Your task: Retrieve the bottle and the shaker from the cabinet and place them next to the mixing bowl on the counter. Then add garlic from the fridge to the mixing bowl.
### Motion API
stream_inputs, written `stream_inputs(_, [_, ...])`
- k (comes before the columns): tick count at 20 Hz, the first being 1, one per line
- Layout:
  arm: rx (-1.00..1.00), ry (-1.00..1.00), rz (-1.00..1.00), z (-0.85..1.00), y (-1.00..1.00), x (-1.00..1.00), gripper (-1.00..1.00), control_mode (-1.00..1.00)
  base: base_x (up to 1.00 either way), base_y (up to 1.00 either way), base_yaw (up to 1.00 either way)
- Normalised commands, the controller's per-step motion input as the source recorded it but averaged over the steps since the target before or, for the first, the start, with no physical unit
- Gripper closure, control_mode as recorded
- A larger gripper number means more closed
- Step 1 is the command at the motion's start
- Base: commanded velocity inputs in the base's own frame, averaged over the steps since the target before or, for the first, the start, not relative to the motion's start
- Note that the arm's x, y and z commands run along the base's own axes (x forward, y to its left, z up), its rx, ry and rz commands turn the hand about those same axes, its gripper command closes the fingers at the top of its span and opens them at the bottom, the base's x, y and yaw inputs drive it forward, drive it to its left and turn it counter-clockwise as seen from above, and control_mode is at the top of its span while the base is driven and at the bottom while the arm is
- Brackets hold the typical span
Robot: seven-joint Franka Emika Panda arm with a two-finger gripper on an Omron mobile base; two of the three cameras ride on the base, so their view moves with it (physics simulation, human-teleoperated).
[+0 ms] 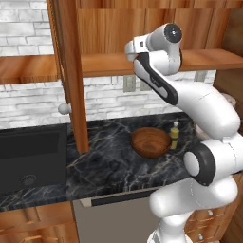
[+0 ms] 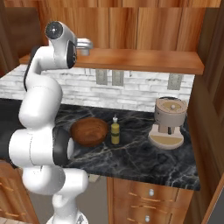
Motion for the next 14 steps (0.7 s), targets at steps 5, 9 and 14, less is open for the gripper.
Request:
stream_inputs(5, [0.0, 0.0, 0.0, -0.04, 0.0, 0.5, -1.0, -1.0, 0.0, 0.0, 0.0])
stream_inputs(9, [0.0, 0.0, 0.0, -0.06, 0.0, 0.5, -1.0, -1.0, 0.0, 0.0, 0.0])
stream_inputs(14, [-0.01, 0.0, 0.0, -0.07, 0.1, 0.48, -1.0, -1.0, 0.0, 0.0, 0.0])
